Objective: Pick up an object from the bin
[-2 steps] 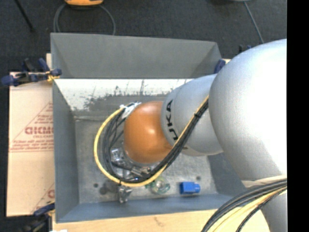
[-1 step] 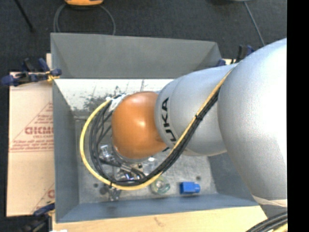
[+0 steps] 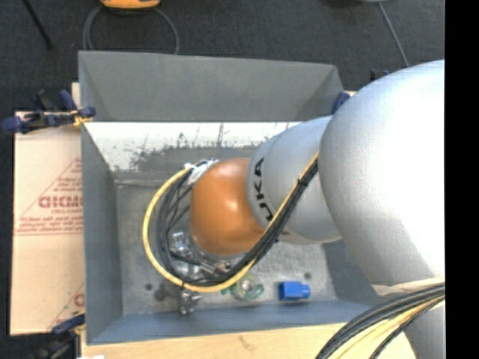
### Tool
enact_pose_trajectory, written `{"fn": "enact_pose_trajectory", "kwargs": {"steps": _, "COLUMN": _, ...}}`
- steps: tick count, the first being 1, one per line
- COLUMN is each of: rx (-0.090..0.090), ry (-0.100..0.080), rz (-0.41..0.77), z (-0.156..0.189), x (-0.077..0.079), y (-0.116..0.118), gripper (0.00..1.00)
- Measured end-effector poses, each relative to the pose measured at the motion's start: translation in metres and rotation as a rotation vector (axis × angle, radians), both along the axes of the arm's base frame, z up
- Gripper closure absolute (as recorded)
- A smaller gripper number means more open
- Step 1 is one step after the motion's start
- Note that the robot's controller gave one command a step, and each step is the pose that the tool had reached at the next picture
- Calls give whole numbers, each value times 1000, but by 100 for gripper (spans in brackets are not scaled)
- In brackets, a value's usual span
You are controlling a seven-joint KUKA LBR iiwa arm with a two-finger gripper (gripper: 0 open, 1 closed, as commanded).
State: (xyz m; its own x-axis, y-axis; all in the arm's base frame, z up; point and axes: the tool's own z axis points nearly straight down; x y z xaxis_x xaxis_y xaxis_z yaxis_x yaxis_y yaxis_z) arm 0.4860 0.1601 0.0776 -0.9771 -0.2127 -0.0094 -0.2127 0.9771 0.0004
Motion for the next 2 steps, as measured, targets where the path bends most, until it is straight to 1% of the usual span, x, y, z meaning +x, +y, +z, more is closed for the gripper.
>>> {"fn": "enact_pose_trajectory", "kwargs": {"steps": 1, "rx": 1, "ry": 4, "rz": 1, "z": 1, "x": -2, "y": 2, "gripper": 100}}
{"fn": "enact_pose_trajectory", "kwargs": {"steps": 2, "rx": -2, "ry": -3, "rz": 268, "z": 162, "x": 17, "y": 9, "gripper": 100}}
